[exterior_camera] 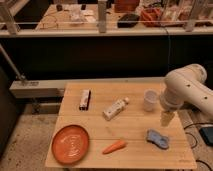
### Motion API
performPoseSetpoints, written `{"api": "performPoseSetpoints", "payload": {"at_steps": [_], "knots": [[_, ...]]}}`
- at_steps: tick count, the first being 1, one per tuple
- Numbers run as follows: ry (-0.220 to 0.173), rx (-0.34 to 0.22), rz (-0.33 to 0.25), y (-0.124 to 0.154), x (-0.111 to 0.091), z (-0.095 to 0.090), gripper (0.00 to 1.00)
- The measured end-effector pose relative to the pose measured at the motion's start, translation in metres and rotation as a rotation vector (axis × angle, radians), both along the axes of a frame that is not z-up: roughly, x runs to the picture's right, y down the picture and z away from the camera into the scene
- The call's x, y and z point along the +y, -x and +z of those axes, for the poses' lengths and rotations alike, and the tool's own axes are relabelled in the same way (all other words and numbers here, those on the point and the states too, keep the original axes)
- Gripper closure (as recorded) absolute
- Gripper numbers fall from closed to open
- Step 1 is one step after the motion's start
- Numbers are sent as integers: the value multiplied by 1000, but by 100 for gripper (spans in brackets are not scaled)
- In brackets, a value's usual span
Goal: Place the bottle in the ceramic bowl
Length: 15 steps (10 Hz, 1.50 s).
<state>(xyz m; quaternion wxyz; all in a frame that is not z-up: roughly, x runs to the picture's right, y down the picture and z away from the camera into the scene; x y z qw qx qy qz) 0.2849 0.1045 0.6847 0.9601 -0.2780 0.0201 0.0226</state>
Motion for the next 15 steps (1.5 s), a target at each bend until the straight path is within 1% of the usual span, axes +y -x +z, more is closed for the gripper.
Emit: {"api": "performPoseSetpoints", "payload": {"at_steps": [5, 7, 15], "knots": [[0, 0, 0, 0, 0, 0, 20], [-7, 1, -7, 7, -7, 7, 20], [-17, -1, -19, 18, -16, 16, 20]]}}
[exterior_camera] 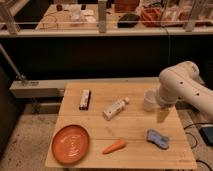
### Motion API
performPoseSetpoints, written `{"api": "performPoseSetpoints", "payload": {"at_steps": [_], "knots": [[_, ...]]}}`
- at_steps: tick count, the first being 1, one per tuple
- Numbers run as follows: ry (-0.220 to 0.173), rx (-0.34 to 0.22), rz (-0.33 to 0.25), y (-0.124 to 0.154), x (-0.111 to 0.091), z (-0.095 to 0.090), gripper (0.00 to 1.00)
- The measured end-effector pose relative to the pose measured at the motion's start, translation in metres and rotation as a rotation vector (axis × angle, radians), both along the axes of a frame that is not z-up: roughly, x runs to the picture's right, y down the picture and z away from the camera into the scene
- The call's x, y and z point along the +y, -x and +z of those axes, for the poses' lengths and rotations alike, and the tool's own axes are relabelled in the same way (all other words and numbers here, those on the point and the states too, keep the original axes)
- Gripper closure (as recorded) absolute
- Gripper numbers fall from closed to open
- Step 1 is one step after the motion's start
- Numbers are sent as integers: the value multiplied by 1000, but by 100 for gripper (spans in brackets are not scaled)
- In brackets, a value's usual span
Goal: Place the bottle in the ceramic bowl
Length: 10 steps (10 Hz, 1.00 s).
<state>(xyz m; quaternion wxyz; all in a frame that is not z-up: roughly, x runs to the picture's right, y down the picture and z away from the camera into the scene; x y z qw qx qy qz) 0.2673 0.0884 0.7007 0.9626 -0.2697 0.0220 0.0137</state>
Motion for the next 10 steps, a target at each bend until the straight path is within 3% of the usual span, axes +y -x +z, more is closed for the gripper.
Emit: {"api": "performPoseSetpoints", "payload": {"at_steps": [10], "knots": [[-13, -13, -2, 14, -12, 11, 20]]}}
